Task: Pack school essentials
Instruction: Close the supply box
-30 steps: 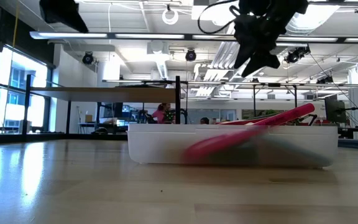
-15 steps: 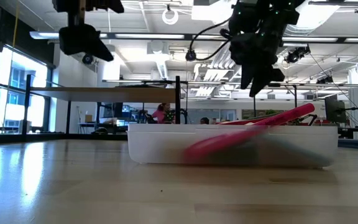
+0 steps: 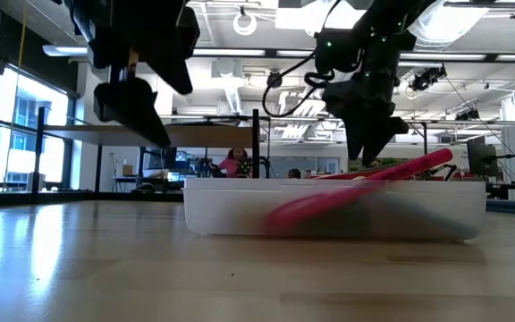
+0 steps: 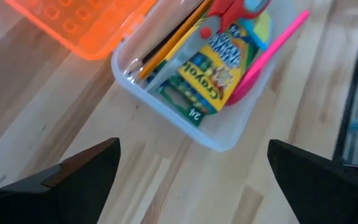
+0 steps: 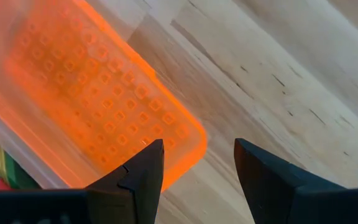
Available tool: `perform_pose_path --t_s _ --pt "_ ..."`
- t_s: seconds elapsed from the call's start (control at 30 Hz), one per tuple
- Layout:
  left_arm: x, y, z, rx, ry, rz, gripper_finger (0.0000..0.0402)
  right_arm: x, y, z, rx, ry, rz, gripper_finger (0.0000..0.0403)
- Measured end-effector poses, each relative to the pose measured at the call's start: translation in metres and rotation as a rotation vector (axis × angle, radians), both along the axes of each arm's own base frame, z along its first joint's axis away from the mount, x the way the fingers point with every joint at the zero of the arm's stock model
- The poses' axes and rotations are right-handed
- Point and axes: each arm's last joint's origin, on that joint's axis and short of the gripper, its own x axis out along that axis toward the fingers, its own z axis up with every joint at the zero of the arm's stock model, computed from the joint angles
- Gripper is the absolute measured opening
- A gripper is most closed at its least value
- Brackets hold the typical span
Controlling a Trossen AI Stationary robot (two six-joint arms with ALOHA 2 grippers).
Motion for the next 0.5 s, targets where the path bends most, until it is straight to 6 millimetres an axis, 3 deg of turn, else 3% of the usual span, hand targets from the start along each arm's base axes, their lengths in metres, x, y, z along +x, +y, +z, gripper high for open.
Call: perform_pose_path --t_s 0.27,0.5 --pt "0.018 -0.005 -0.024 -0.047 -0.004 0.006 0.0395 0.009 0.004 -0.016 0.014 0.045 0.023 0.0186" --pt "0.022 -0.007 -0.045 -0.070 0.068 0.053 0.0395 0.011 0.004 -0.021 -0.009 0.064 0.024 0.0186"
